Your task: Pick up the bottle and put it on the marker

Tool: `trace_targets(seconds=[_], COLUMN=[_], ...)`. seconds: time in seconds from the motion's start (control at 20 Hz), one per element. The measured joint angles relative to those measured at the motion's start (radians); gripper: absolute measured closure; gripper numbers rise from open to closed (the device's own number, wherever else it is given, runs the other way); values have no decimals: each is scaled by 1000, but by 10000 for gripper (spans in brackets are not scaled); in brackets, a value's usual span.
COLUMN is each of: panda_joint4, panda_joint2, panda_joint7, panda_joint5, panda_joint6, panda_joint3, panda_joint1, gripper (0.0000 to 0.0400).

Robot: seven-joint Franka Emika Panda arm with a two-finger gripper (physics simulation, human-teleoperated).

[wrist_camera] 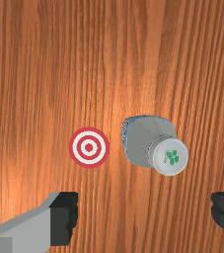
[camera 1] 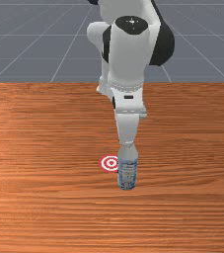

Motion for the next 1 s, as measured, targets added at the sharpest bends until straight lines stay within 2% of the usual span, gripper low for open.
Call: trace_targets(seconds=[0.05, 0.15, 0.2, 0.25, 0.3, 0.4, 0.5, 0.75, 0.85, 0.9, 0.95, 1.0], panda_joint4=[8, -32, -4, 33, -10, -18, -58, -87, -138, -131, -131, -73], panda_joint2=[4, -13, 7, 34, 25, 44, 38, 26, -1, 1, 0, 24], panda_joint7=[56, 48, 60, 44, 76, 91, 62, 67, 77, 72, 70, 19], panda_joint5=[-18, 1, -16, 4, -35, -53, -12, -15, -22, -20, -20, 36], panda_joint6=[-9, 45, 16, -20, 36, 60, 116, 151, 224, 212, 211, 131], panda_joint3=[-14, -2, -10, -1, -20, -30, -8, -9, -13, -12, -12, 18], panda_joint1=[21, 17, 27, 18, 37, 47, 25, 27, 30, 28, 27, -4], gripper=[0, 0, 0, 0, 0, 0, 0, 0, 0, 156, 214, 219])
